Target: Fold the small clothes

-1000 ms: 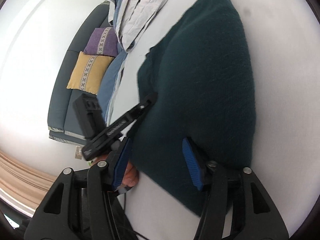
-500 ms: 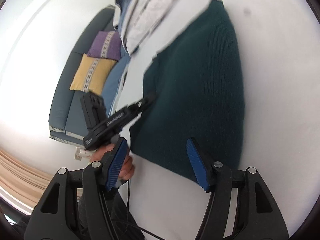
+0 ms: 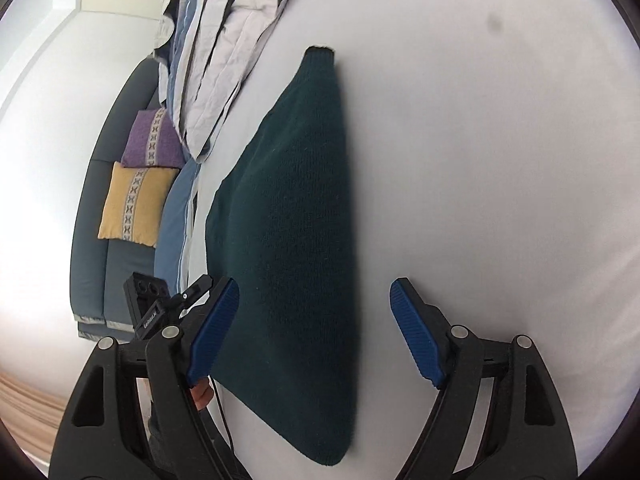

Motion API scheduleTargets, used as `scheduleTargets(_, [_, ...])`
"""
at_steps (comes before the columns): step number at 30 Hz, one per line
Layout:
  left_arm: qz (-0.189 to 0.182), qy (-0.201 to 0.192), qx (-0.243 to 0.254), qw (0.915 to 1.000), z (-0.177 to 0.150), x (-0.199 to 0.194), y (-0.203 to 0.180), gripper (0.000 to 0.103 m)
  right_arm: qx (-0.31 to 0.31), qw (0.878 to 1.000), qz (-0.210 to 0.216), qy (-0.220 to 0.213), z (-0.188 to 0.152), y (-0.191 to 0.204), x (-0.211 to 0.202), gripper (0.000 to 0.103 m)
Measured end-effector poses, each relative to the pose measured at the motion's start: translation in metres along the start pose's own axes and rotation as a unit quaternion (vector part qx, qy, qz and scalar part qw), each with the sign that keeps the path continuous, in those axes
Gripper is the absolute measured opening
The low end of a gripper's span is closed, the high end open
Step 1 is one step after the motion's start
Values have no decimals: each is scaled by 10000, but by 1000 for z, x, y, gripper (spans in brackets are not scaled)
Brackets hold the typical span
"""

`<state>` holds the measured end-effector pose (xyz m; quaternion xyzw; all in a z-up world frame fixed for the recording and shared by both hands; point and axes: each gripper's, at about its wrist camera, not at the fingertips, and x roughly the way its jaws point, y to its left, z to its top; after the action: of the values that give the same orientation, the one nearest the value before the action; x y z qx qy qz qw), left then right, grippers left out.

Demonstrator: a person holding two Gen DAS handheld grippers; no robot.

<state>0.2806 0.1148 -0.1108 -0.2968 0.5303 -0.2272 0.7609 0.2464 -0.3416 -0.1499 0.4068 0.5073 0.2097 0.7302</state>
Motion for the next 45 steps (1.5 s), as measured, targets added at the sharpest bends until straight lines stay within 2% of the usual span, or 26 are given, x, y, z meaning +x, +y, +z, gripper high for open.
scheduleTargets(7, [-343,352,-500,9975,14,6,17,70,-53,9988,68,487,5,8,29,78])
scheduleTargets(10, [-451,458,-701,9955,19,13,16,73,-58,9985,68,536,5,13,38,78])
scheduleTargets(15, [-483,642,-730,9941,26,24,6,71,-54,9985,71,546,5,18,42,77])
scheduleTargets(17, [-478,705,-696,9939,25,28,3,62,-104,9984,-25,552,3,22,45,71])
scheduleTargets(18, [-452,726,-730,9937,24,31,3,51,-113,9983,-74,563,2,21,44,67])
scheduleTargets(19, [-468,746,-785,9930,23,33,3,45,-85,9984,-102,557,1,20,43,61])
scheduleTargets(24, [-497,683,-806,9932,21,31,0,28,-26,9989,-149,449,-2,20,38,47])
scheduleTargets(26, [-532,621,-837,9931,20,24,-5,25,-101,9990,-185,392,-3,28,33,41])
scheduleTargets(30, [-608,528,-704,9943,16,6,-27,24,-333,9989,-142,296,-10,52,15,38])
scheduleTargets(36, [-644,473,-249,9965,-16,-30,-76,24,-438,9989,108,98,-41,80,-33,38])
scheduleTargets(40, [-698,459,-49,9965,-50,-55,-100,24,-571,9981,231,-19,-84,91,-73,38])
scheduleTargets(45, [-865,541,58,9948,-108,-68,-120,24,-632,9975,286,-150,-144,89,-117,38])
